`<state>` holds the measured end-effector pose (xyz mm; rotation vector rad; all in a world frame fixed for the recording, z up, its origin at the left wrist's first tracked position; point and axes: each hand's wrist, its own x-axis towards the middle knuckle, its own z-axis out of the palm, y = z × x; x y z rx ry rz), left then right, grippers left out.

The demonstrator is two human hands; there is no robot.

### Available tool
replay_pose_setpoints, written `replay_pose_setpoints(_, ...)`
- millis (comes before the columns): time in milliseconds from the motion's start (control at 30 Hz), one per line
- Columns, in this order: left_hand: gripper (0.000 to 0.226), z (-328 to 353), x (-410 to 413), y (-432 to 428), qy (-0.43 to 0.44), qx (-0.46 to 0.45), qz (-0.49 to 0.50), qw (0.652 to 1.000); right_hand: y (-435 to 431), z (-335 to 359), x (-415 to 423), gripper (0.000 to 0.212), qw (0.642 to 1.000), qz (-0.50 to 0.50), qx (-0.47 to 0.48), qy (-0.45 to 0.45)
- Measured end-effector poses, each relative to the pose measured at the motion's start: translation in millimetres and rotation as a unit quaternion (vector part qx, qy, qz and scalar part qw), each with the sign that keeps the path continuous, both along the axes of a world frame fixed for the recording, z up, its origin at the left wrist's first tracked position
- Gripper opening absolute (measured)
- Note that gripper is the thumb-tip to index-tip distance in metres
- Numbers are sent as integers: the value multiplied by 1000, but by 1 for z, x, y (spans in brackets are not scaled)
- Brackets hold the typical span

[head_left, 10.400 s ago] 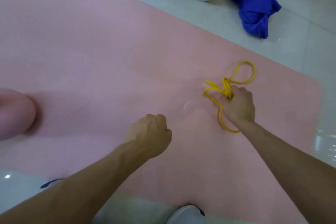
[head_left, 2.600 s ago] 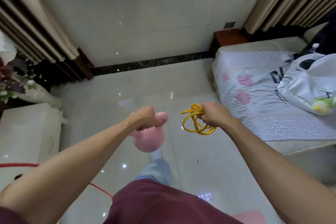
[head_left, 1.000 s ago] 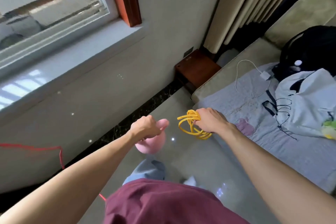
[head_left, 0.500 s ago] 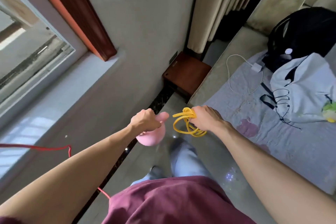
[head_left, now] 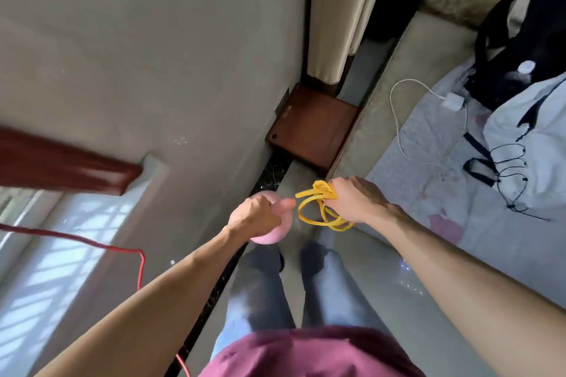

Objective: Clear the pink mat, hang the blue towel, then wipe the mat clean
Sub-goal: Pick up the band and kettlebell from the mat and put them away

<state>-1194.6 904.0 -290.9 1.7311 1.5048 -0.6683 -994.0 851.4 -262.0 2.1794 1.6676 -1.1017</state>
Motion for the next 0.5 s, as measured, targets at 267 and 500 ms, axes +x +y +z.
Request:
replay_pose_setpoints(267,44,-140,31,43,13,-75,-73,994,35,-114,4,17,992,-117,-33,19)
replay_pose_setpoints(500,34,-288,41,66,-12,-125,-77,989,53,-241,0,31,979,-182,-82,42)
